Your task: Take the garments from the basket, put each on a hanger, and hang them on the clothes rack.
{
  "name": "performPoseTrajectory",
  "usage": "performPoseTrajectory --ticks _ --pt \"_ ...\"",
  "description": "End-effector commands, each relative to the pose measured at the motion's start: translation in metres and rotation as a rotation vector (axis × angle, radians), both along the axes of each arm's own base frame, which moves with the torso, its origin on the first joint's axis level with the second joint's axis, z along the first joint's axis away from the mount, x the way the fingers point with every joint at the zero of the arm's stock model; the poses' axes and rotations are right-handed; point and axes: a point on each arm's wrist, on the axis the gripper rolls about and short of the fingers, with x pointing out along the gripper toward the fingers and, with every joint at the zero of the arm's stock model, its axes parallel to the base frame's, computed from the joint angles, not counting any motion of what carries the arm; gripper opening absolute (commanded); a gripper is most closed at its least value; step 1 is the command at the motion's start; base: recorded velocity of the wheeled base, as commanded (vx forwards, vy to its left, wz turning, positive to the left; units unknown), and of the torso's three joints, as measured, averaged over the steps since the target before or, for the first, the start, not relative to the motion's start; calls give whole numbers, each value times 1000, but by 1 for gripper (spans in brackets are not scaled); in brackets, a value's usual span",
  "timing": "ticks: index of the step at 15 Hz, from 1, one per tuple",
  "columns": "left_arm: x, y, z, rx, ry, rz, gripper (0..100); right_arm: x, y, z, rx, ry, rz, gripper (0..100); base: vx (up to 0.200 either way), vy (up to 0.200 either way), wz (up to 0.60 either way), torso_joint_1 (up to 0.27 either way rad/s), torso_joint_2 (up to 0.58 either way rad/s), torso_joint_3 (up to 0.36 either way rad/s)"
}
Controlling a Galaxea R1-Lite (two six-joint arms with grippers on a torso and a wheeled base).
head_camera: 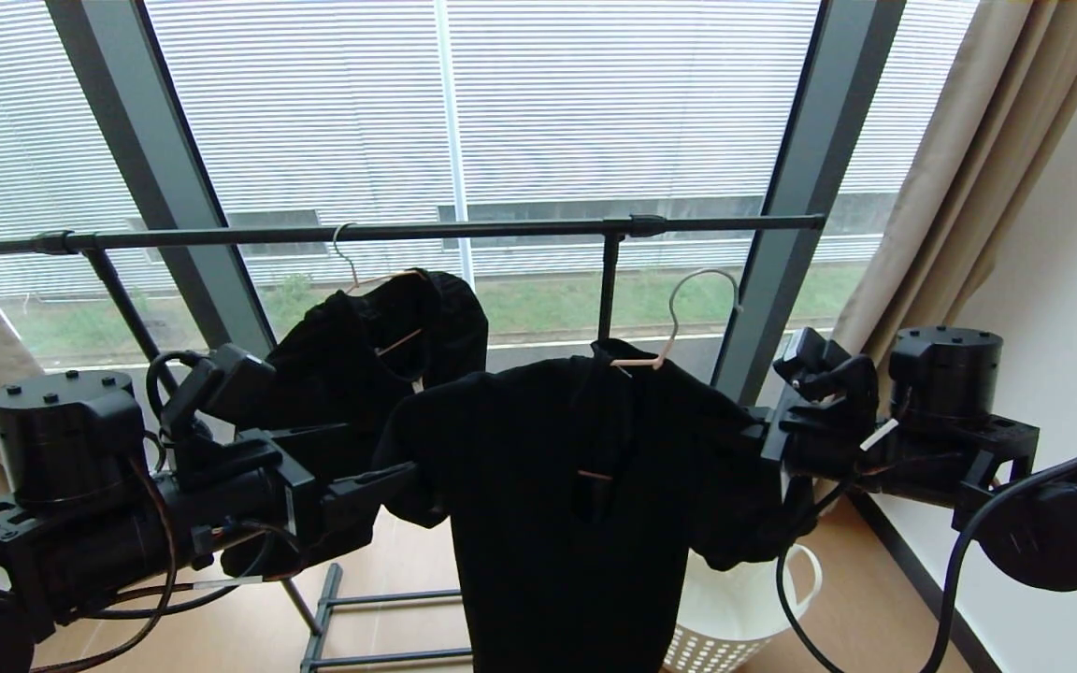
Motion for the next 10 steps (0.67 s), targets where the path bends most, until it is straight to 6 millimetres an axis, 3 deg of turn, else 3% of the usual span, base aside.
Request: performPoseTrajectory --ticks 1,5,10 --pt "4 1 -7 9 25 2 100 0 0 0 4 1 13 0 0 0 0 0 0 0" --pt "7 -3 -21 26 74 -16 100 -1 0 1 9 -4 22 0 0 0 0 0 0 0" --pt "10 -3 -24 30 81 -14 100 -3 -2 5 11 -14 19 0 0 0 0 0 0 0"
